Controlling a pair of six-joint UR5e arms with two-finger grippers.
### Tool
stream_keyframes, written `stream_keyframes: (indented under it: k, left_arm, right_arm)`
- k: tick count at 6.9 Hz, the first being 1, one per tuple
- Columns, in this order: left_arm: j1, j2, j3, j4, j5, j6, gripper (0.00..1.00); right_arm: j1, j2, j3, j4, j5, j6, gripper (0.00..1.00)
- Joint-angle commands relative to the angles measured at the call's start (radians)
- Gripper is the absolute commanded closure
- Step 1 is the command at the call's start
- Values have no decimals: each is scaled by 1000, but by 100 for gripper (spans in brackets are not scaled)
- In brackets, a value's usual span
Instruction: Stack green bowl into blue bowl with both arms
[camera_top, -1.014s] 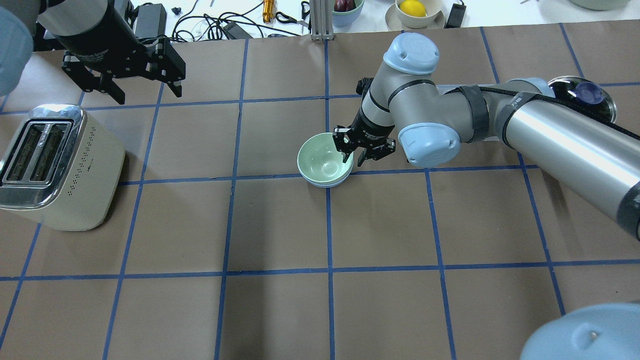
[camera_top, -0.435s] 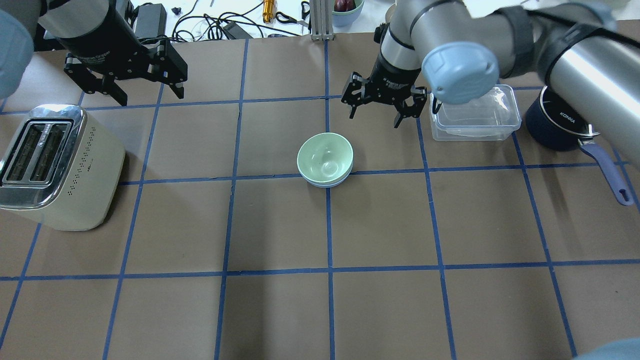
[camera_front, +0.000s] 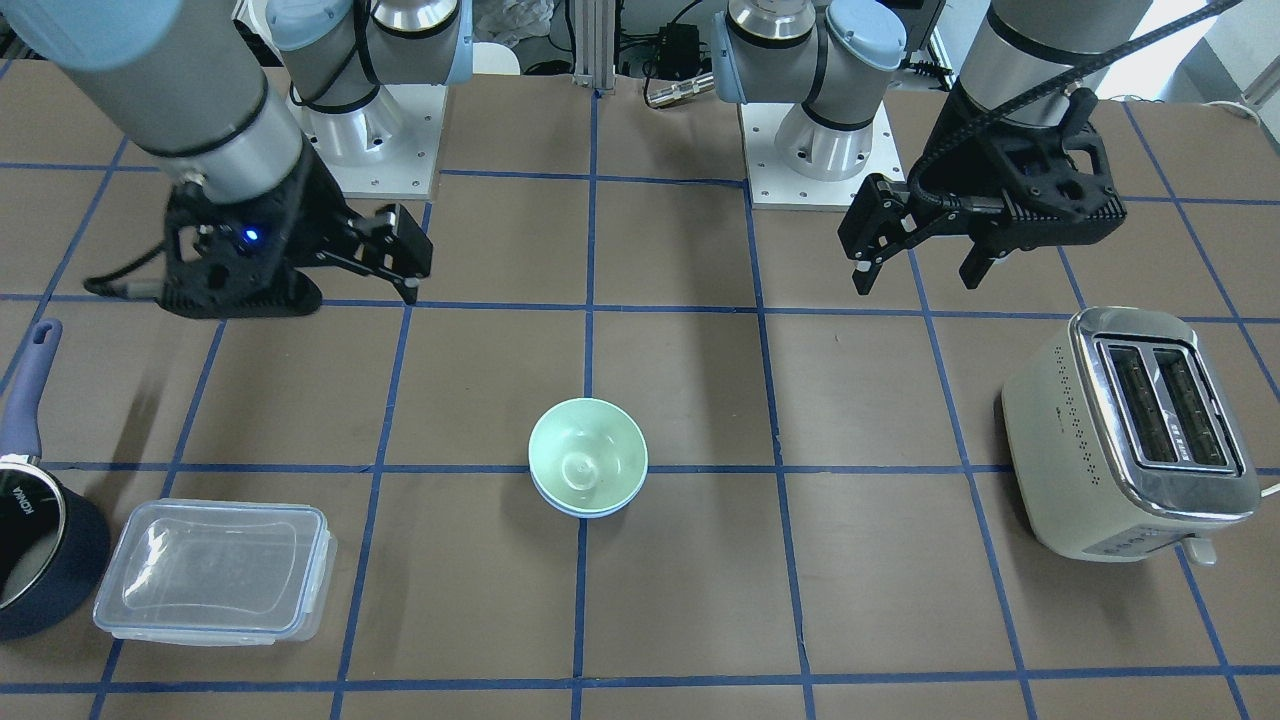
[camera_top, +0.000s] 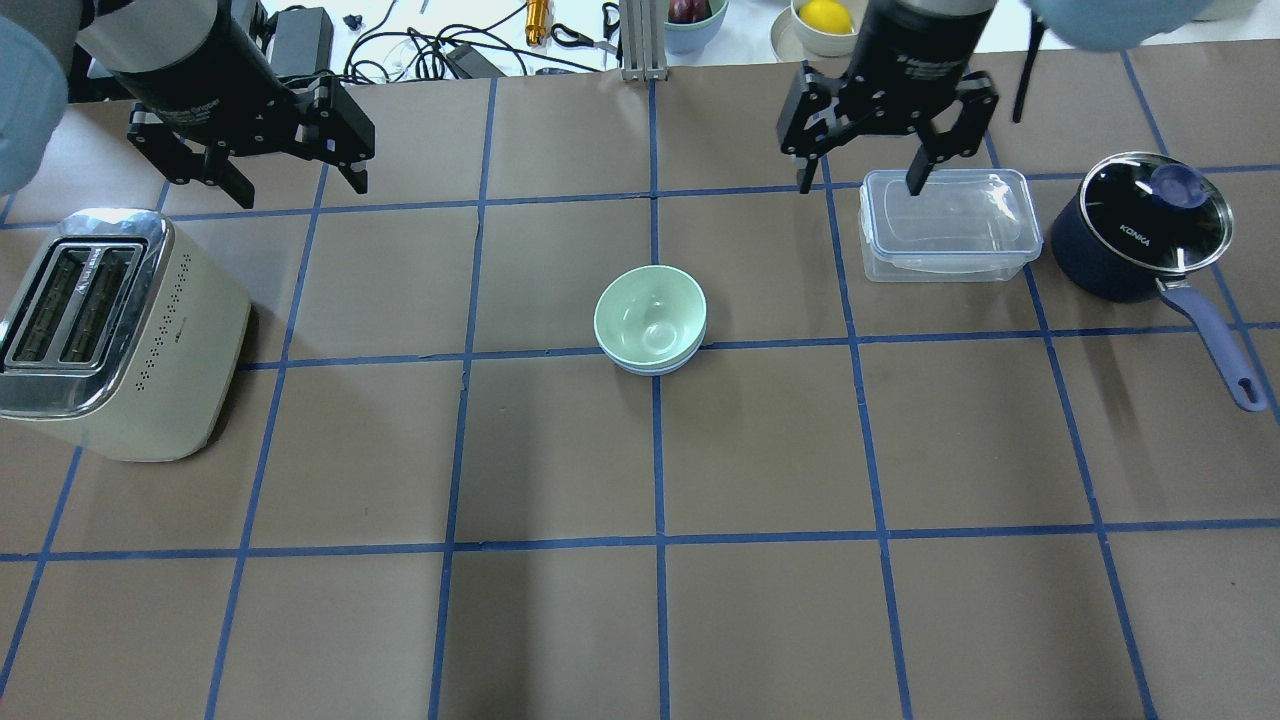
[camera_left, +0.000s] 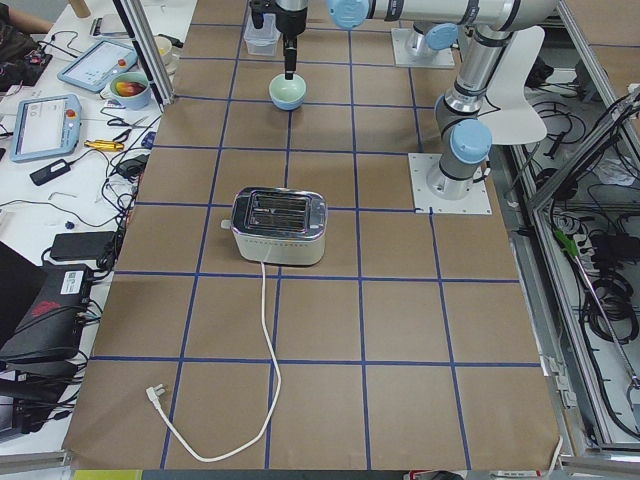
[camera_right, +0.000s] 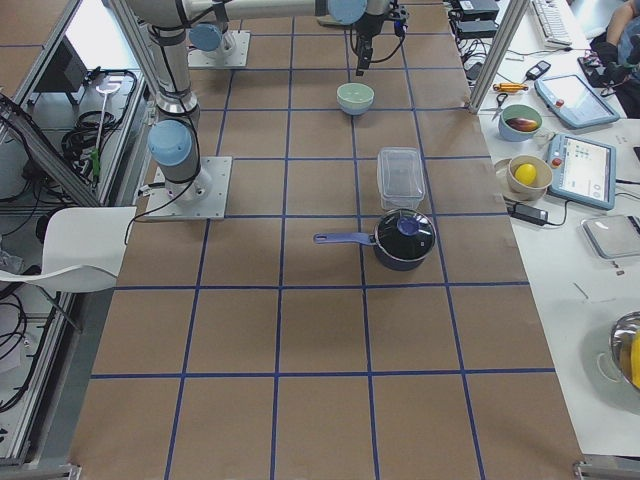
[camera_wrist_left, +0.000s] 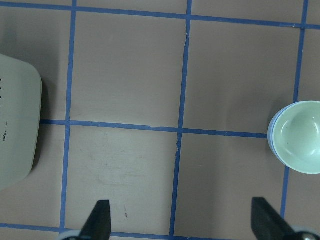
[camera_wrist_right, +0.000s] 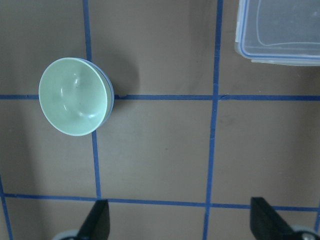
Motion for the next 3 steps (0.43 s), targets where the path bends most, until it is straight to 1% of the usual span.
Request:
stream_keyframes:
  k: [1,2,3]
  left_arm:
    - [-1,-9,3,7,-2,-5,0]
    - [-1,-9,-3,8,0,-6,0]
    - [-1,-18,-6,63,-6,-6,0]
  right_arm:
    - [-80,-111,67,78,-13,-154,6]
    - [-81,-140,115,57,-43,-151,6]
    - [-82,-154,133,34,-47,-143,5]
